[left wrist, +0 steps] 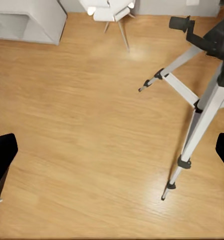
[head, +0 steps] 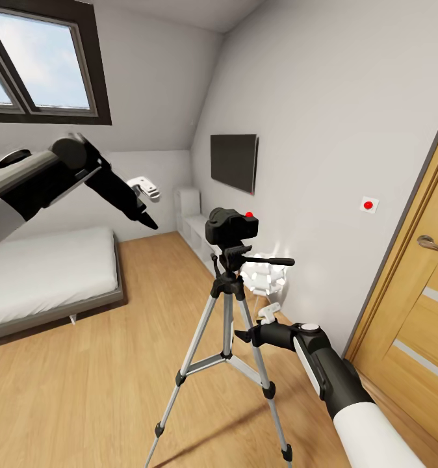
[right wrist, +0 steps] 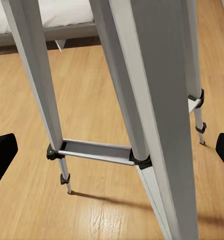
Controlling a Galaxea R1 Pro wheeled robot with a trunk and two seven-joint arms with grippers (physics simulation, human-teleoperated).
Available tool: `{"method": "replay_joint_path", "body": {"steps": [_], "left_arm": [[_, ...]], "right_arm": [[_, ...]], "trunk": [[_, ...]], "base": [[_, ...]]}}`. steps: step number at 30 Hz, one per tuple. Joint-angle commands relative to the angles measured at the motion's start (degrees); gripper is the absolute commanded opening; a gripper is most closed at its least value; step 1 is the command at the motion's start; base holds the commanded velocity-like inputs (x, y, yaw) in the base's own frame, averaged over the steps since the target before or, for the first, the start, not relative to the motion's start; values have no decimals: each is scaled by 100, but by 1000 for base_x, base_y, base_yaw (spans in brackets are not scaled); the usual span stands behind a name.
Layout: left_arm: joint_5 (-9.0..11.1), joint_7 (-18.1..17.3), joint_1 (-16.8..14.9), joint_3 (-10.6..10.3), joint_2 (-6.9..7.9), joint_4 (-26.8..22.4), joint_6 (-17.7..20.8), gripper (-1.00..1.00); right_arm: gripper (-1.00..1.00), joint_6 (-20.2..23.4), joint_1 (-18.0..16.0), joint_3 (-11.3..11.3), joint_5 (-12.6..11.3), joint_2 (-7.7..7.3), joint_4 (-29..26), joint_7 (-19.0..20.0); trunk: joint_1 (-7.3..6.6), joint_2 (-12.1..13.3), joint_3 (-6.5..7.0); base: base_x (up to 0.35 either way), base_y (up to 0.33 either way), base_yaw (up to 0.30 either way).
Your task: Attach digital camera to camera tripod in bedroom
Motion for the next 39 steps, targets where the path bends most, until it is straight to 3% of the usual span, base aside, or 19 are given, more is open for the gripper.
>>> {"method": "replay_joint_path", "body": {"steps": [1, 3, 4, 11, 15, 25, 31, 33, 39], "left_arm": [[15, -2, 27, -21, 22, -6, 18, 100], [11, 7, 166, -19, 55, 1, 6, 100], [6, 22, 434, -20, 93, 20, -29, 100], [-16, 79, 970, -23, 112, 37, -64, 100], [-13, 402, 1384, -18, 118, 79, -157, 100], [3, 765, 2059, 35, 111, 461, -634, 100], [55, 1068, 2305, 48, 97, 853, -1044, 100], [206, 1240, 2385, 51, 89, 1043, -1241, 100], [962, 1842, 2673, 36, 71, 1604, -1884, 100]], "right_arm": [[100, 15, -6, -7, 60, 4, -7, 41], [100, 15, -6, -7, 60, 4, -7, 45], [100, 15, -6, -7, 60, 4, -7, 48], [100, 15, -6, -7, 60, 9, -7, 56], [100, 15, -6, -7, 60, 12, -13, 58], [100, 15, -6, -7, 60, 13, -2, 42], [100, 15, -6, 0, 62, 13, -6, 24], [100, 15, -6, 1, 65, 13, -7, 19], [100, 15, -6, 1, 68, 12, -7, 15]], "trunk": [[4, -14, -14], [4, -14, -14], [4, -14, -14], [4, -14, -14], [4, -14, -14], [4, -14, -14], [4, -14, -7], [4, -14, -1], [4, -14, 17]], "base": [[0, 0, 0], [0, 0, 0], [0, 0, 0], [0, 0, 0], [0, 0, 0], [0, 0, 0], [0, 0, 0], [0, 0, 0], [0, 0, 0]]}}
